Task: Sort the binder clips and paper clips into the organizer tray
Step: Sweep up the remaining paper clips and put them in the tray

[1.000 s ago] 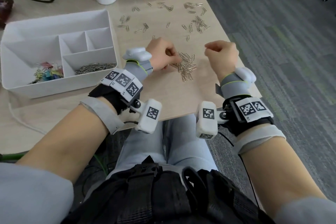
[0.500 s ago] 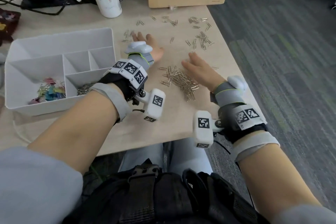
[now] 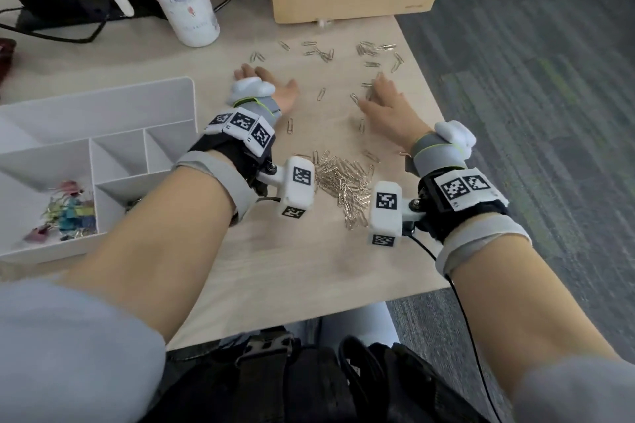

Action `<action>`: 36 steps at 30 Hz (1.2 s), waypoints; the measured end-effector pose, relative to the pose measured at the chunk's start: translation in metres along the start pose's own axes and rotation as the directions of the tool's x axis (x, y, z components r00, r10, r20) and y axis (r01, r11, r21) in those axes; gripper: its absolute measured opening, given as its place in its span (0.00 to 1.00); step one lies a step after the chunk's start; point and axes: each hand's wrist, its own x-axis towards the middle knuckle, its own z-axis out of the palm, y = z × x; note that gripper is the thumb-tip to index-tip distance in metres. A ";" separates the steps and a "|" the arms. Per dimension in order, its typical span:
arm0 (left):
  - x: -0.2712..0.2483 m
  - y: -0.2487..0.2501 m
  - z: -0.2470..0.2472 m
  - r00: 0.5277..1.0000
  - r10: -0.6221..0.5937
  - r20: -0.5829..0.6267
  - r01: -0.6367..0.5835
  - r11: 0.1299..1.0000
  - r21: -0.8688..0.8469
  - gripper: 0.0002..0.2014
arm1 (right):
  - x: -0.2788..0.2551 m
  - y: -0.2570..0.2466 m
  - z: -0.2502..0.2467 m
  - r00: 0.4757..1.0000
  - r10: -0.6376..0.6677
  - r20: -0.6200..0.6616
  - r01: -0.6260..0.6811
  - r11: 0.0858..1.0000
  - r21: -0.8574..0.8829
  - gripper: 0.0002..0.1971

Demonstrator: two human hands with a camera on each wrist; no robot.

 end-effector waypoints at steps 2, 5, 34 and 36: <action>0.000 0.012 0.009 0.997 0.061 0.049 -0.061 0.998 0.001 0.37 | 0.002 0.000 0.000 0.996 -0.032 0.086 0.036 0.998 -0.044 0.15; -0.008 0.028 0.019 0.976 0.134 0.171 -0.138 0.990 0.008 0.38 | 0.001 0.000 -0.003 0.981 -0.043 0.191 0.053 0.997 -0.048 0.17; 0.067 0.045 0.006 0.934 0.353 0.059 -0.357 0.928 0.109 0.25 | 0.092 -0.016 -0.005 0.990 -0.139 -0.007 0.137 0.978 -0.155 0.22; 0.059 0.047 -0.001 0.922 0.387 0.018 -0.388 0.920 0.064 0.20 | 0.089 -0.019 -0.006 0.992 -0.121 -0.028 0.118 0.988 -0.103 0.16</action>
